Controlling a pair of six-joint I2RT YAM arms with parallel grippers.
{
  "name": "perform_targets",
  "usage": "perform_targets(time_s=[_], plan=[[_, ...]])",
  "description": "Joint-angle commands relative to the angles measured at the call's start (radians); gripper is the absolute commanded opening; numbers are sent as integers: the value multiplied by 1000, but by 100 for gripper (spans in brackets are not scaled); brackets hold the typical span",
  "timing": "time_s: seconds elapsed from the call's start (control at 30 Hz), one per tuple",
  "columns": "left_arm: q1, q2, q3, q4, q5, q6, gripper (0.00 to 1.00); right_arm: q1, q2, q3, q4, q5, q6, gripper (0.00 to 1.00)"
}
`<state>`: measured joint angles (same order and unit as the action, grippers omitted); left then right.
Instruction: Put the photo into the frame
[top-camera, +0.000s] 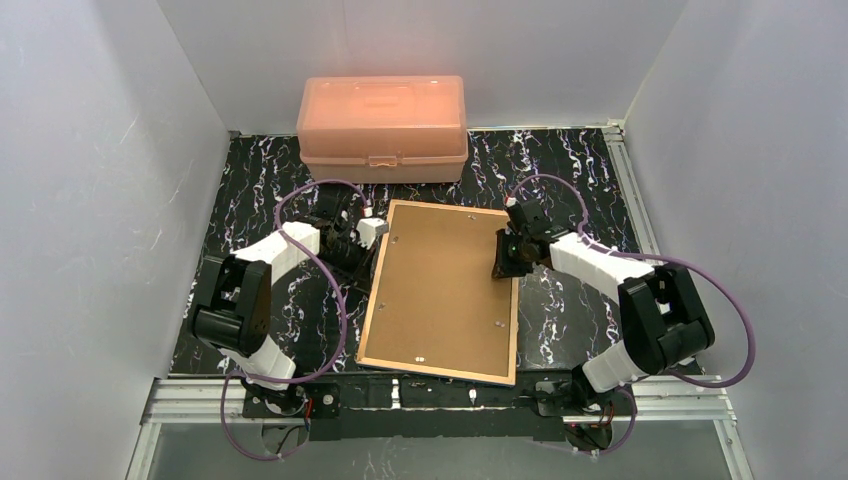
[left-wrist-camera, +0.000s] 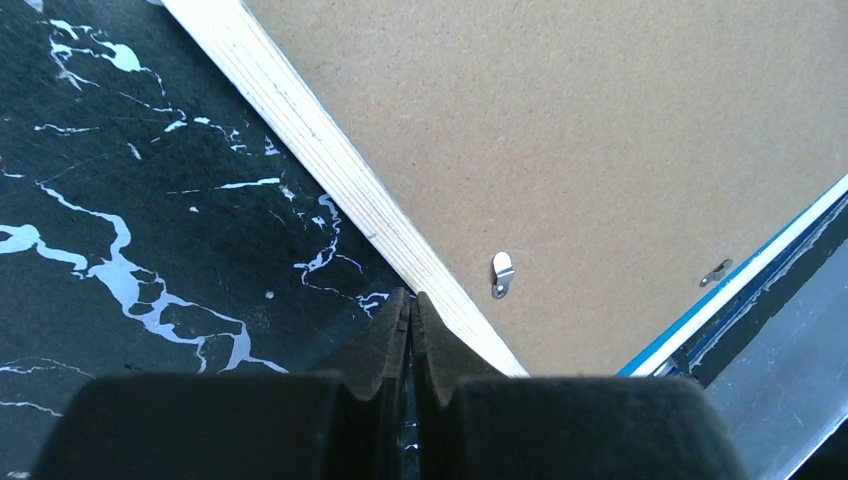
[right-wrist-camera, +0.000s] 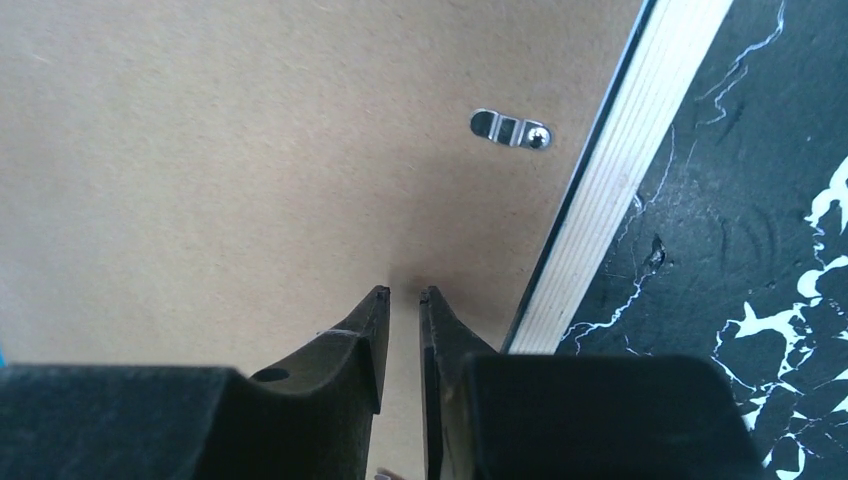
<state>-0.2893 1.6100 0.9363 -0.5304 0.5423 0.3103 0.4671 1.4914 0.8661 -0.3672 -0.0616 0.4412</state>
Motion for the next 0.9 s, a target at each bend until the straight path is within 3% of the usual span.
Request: perform_targets(time_s=[0.0, 0.2, 0.37, 0.47, 0.87], plan=[[-5, -64, 72, -84, 13, -1, 0, 4, 18, -28, 26, 31, -5, 25], [-5, -83, 116, -107, 51, 3, 0, 4, 49, -37, 1, 56, -15, 23], [-12, -58, 136, -69, 91, 2, 17, 5, 52, -25, -32, 89, -14, 21], [-46, -8, 171, -39, 90, 3, 18, 5, 59, -20, -57, 106, -17, 20], [-185, 263, 368, 30, -99, 2, 17, 5, 111, -75, -27, 108, -2, 17]])
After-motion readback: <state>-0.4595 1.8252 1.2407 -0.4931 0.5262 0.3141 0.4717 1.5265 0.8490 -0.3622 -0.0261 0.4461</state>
